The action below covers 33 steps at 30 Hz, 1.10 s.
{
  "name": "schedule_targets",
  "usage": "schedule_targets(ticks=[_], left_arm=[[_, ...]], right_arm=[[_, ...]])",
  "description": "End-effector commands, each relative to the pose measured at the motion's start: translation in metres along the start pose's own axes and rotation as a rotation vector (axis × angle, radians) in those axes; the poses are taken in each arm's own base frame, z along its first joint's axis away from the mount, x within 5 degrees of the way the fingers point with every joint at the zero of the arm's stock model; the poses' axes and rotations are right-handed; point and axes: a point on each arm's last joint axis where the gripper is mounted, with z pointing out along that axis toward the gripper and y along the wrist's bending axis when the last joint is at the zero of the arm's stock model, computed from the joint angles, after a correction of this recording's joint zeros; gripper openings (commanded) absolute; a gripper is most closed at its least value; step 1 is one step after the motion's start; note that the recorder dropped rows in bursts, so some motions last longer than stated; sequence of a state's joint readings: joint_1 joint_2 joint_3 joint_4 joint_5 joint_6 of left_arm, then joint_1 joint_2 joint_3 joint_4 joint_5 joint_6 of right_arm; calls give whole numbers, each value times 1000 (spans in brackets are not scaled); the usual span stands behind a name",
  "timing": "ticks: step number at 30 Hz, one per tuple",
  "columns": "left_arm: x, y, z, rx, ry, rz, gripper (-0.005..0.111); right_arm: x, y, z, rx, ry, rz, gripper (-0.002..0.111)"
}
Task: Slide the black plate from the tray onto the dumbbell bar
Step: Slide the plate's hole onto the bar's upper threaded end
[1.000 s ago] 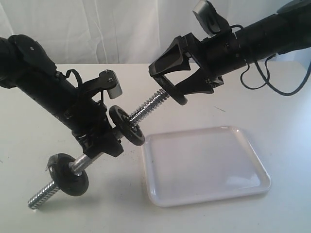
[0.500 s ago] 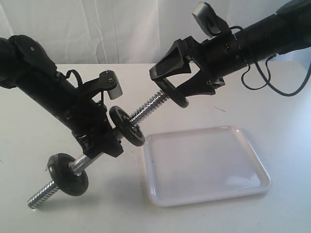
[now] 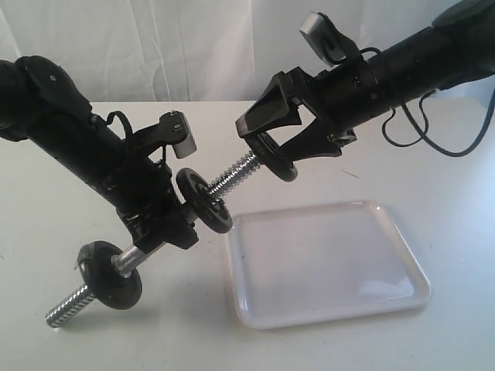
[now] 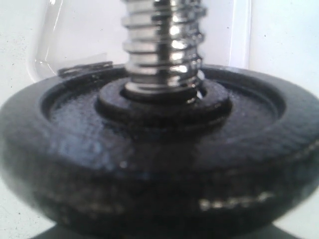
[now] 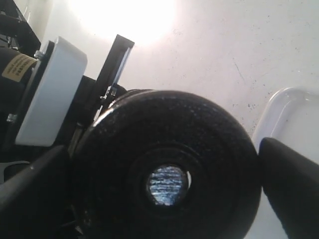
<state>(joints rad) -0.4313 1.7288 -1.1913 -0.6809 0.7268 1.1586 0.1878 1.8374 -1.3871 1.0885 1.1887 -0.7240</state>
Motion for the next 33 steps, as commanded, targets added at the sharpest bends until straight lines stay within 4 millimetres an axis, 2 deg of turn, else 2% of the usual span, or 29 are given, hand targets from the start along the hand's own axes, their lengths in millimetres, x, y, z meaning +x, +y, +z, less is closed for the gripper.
schedule_targets(ticks=[1,7,10,13,16,19,33], left_arm=[[-28,-10,-25,-8,-200,-49,0],[-28,-10,-25,-6,-198,-48,0],[-28,-10,-25,-4,-198,-48,0],[-28,-10,-25,-5,-196,-47,0],[-28,-10,-25,-5,-196,-47,0],[-28,-10,-25,-5,-196,-47,0],[-28,-10,-25,-5,-195,-46,0]], right_arm=[[-1,15,5,-64,9,-8,0],[-4,14,11,-111,-16,14,1],[-4,12,12,-120,-22,5,12],[-4,12,12,-118,-20,4,38],[-4,12,12,-118,-20,6,72],[-4,12,12,-118,-20,6,87],[-4,12,12,-118,-21,-4,89]])
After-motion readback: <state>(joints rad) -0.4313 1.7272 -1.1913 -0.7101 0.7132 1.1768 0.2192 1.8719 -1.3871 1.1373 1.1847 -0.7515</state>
